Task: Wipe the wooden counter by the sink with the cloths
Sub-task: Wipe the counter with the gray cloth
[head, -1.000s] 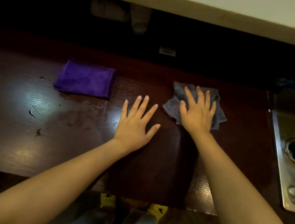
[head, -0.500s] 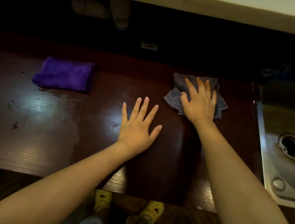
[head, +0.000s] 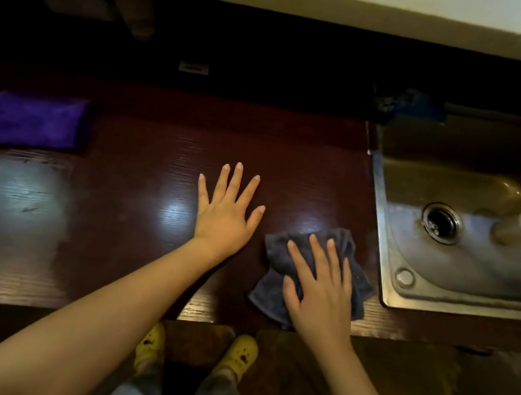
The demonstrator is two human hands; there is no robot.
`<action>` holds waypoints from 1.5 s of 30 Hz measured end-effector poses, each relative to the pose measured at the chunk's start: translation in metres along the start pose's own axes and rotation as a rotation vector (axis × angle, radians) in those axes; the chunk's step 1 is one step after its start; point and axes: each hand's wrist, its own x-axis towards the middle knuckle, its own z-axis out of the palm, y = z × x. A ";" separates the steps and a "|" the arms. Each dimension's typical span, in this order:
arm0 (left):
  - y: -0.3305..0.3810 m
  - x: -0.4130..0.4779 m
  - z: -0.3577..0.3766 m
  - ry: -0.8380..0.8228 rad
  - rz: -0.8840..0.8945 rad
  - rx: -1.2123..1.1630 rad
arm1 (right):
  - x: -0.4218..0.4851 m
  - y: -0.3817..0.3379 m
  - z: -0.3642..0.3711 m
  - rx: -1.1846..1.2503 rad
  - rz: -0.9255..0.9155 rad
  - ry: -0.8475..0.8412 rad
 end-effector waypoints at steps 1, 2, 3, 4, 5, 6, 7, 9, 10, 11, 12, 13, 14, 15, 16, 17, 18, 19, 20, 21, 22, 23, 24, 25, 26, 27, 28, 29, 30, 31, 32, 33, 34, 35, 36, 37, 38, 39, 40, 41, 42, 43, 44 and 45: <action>0.000 0.000 0.001 0.008 -0.006 0.008 | -0.003 0.005 -0.002 0.007 -0.013 -0.003; 0.000 0.000 0.002 0.017 -0.010 0.015 | -0.003 0.009 -0.003 0.018 -0.025 -0.005; -0.001 -0.001 0.003 0.028 -0.011 0.022 | -0.003 0.011 -0.004 0.029 -0.035 -0.005; -0.001 -0.001 0.003 0.038 -0.009 0.027 | -0.002 0.012 -0.004 0.036 -0.041 -0.006; -0.001 -0.002 0.004 0.046 -0.007 0.031 | -0.001 0.013 -0.003 0.038 -0.044 -0.008; -0.001 -0.002 0.005 0.055 -0.006 0.037 | 0.002 0.014 -0.003 0.037 -0.044 -0.008; -0.001 -0.002 0.006 0.062 -0.006 0.046 | 0.007 0.016 -0.003 0.039 -0.041 -0.004; -0.001 -0.002 0.008 0.068 -0.006 0.065 | 0.025 0.024 -0.005 0.044 -0.019 0.010; -0.001 -0.002 0.008 0.070 -0.006 0.072 | 0.038 0.029 -0.006 0.044 -0.006 0.019; -0.002 -0.002 0.009 0.072 -0.007 0.078 | 0.053 0.034 -0.007 0.044 0.004 0.028; -0.003 -0.002 0.009 0.074 -0.008 0.081 | 0.068 0.039 -0.008 0.043 0.011 0.035; -0.003 -0.002 0.010 0.075 -0.010 0.082 | 0.084 0.043 -0.009 0.042 0.013 0.041; -0.003 -0.003 0.010 0.078 -0.013 0.083 | 0.099 0.048 -0.010 0.041 0.009 0.049; -0.003 -0.002 0.011 0.084 -0.015 0.085 | 0.114 0.053 -0.011 0.039 -0.001 0.055; -0.002 -0.002 0.012 0.091 -0.014 0.088 | 0.130 0.056 -0.013 0.036 -0.011 0.055; -0.002 -0.002 0.012 0.097 -0.013 0.091 | 0.146 0.059 -0.015 0.033 -0.020 0.049; -0.003 -0.002 0.012 0.101 -0.013 0.096 | 0.163 0.060 -0.016 0.030 -0.031 0.047; -0.003 -0.002 0.013 0.104 -0.015 0.101 | 0.181 0.061 -0.017 0.022 -0.047 0.052; -0.004 -0.002 0.013 0.104 -0.018 0.108 | 0.197 0.061 -0.018 0.012 -0.062 0.057; -0.003 -0.002 0.013 0.102 -0.020 0.113 | 0.212 0.061 -0.019 0.002 -0.073 0.059; -0.003 -0.002 0.013 0.100 -0.020 0.116 | 0.224 0.063 -0.020 -0.003 -0.083 0.056; -0.002 -0.002 0.013 0.098 -0.021 0.115 | 0.234 0.064 -0.020 -0.004 -0.094 0.051; -0.002 -0.002 0.013 0.098 -0.023 0.113 | 0.240 0.066 -0.019 -0.004 -0.106 0.048; -0.001 -0.002 0.012 0.099 -0.022 0.111 | 0.243 0.067 -0.019 -0.002 -0.117 0.049; -0.001 -0.001 0.012 0.101 -0.019 0.110 | 0.244 0.069 -0.019 0.003 -0.124 0.055; -0.002 -0.001 0.012 0.103 -0.017 0.110 | 0.244 0.070 -0.018 0.010 -0.128 0.062; -0.003 -0.001 0.013 0.107 -0.018 0.110 | 0.243 0.070 -0.018 0.015 -0.133 0.068; -0.003 -0.001 0.013 0.110 -0.021 0.108 | 0.240 0.070 -0.018 0.020 -0.136 0.072; -0.004 -0.001 0.014 0.113 -0.023 0.106 | 0.236 0.071 -0.018 0.027 -0.139 0.073; -0.003 -0.001 0.014 0.115 -0.023 0.104 | 0.229 0.072 -0.019 0.035 -0.138 0.072; -0.003 -0.001 0.014 0.116 -0.021 0.100 | 0.220 0.072 -0.020 0.042 -0.133 0.070; -0.003 -0.001 0.014 0.116 -0.018 0.094 | 0.207 0.073 -0.020 0.047 -0.127 0.069; -0.003 0.000 0.014 0.115 -0.016 0.090 | 0.193 0.073 -0.019 0.052 -0.122 0.065; -0.003 0.000 0.015 0.114 -0.016 0.088 | 0.178 0.072 -0.019 0.062 -0.114 0.059; -0.003 0.000 0.015 0.114 -0.016 0.089 | 0.163 0.070 -0.019 0.073 -0.105 0.054; -0.003 0.000 0.014 0.112 -0.015 0.089 | 0.147 0.068 -0.020 0.084 -0.097 0.054; -0.003 0.000 0.014 0.107 -0.014 0.087 | 0.132 0.066 -0.020 0.092 -0.090 0.059; -0.003 0.000 0.013 0.099 -0.013 0.085 | 0.116 0.064 -0.019 0.094 -0.079 0.064; -0.004 -0.001 0.012 0.091 -0.013 0.083 | 0.102 0.061 -0.018 0.093 -0.057 0.065; -0.003 -0.001 0.011 0.083 -0.013 0.082 | 0.089 0.057 -0.016 0.089 -0.023 0.067; -0.003 -0.001 0.010 0.074 -0.012 0.082 | 0.079 0.053 -0.013 0.080 0.018 0.075; -0.002 -0.001 0.009 0.064 -0.012 0.082 | 0.070 0.048 -0.011 0.066 0.060 0.089; -0.002 -0.001 0.009 0.057 -0.010 0.081 | 0.063 0.042 -0.008 0.050 0.104 0.103; -0.002 -0.001 0.008 0.050 -0.008 0.080 | 0.058 0.035 -0.006 0.038 0.145 0.115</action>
